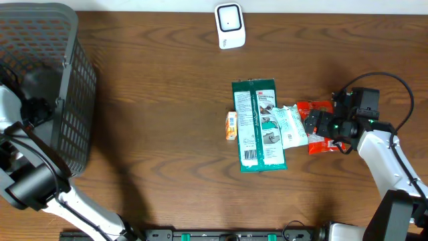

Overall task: Scan the item barcode
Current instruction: 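Reach the left gripper into the basket and grasp a red candy stick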

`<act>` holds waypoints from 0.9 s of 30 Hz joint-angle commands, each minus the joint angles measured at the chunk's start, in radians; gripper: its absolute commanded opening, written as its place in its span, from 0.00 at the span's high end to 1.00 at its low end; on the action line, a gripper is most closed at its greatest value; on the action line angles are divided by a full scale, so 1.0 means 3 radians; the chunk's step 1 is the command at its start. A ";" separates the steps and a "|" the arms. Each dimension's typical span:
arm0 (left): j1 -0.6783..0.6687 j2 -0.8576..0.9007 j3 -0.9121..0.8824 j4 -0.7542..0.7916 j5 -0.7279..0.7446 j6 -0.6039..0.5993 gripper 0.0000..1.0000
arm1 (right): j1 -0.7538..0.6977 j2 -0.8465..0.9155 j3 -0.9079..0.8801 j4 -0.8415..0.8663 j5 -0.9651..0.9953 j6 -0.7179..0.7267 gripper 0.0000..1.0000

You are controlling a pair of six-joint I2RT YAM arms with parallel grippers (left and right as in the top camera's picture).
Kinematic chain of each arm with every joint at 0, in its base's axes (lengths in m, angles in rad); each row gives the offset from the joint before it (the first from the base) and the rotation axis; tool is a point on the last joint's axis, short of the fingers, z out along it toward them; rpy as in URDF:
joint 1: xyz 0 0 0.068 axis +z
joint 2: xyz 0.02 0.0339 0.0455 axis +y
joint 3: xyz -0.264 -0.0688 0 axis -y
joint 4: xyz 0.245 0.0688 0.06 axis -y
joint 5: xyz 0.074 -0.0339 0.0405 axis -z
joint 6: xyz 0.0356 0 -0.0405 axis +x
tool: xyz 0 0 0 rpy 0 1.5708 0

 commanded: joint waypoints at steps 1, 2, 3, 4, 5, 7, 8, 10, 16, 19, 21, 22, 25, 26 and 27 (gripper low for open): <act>0.0006 0.0113 -0.0017 -0.0009 0.0224 0.0195 0.05 | 0.0020 -0.0025 0.0039 0.0005 0.0009 -0.0011 0.01; 0.0008 0.0132 -0.0017 -0.0009 0.0243 0.0193 0.05 | 0.0020 -0.0025 0.0039 0.0005 0.0009 -0.0011 0.01; 0.0008 0.0160 -0.0017 -0.0010 0.0262 0.0195 0.05 | 0.0020 -0.0025 0.0039 0.0005 0.0009 -0.0011 0.01; 0.0008 0.0177 -0.0017 -0.0011 0.0285 0.0195 0.03 | 0.0020 -0.0025 0.0039 0.0005 0.0008 -0.0011 0.01; 0.0011 0.0201 -0.0017 -0.0027 0.0389 0.0253 0.02 | 0.0020 -0.0025 0.0039 0.0005 0.0009 -0.0011 0.01; 0.0034 0.0228 -0.0022 -0.0061 0.0539 0.0328 0.02 | 0.0020 -0.0025 0.0039 0.0005 0.0009 -0.0011 0.01; 0.0058 0.0245 -0.0025 -0.0065 0.0580 0.0327 0.02 | 0.0020 -0.0025 0.0039 0.0005 0.0009 -0.0011 0.01; 0.0095 0.0259 -0.0025 -0.0072 0.0674 0.0331 0.02 | 0.0020 -0.0025 0.0039 0.0005 0.0009 -0.0011 0.01; 0.0191 0.0240 -0.0022 -0.0145 0.1497 0.0406 0.10 | 0.0020 -0.0025 0.0039 0.0005 0.0009 -0.0011 0.01; 0.0181 0.0156 -0.0008 -0.0197 0.1581 0.0403 0.21 | 0.0020 -0.0025 0.0039 0.0005 0.0009 -0.0011 0.01; 0.0182 0.0024 -0.0008 -0.0168 0.1578 0.0406 0.20 | 0.0020 -0.0025 0.0039 0.0005 0.0008 -0.0011 0.01; 0.0184 -0.0043 -0.0008 -0.0135 0.1560 0.0406 0.19 | 0.0020 -0.0025 0.0039 0.0005 0.0008 -0.0011 0.01; 0.0184 -0.0134 -0.0008 -0.0057 0.1155 0.0422 0.17 | 0.0020 -0.0025 0.0039 0.0005 0.0009 -0.0011 0.01; 0.0186 -0.0134 -0.0009 -0.0050 0.1013 0.0498 0.16 | 0.0020 -0.0025 0.0039 0.0005 0.0009 -0.0011 0.01; 0.0188 -0.0130 -0.0009 -0.0052 0.0908 0.0603 0.16 | 0.0020 -0.0025 0.0039 0.0005 0.0008 -0.0011 0.01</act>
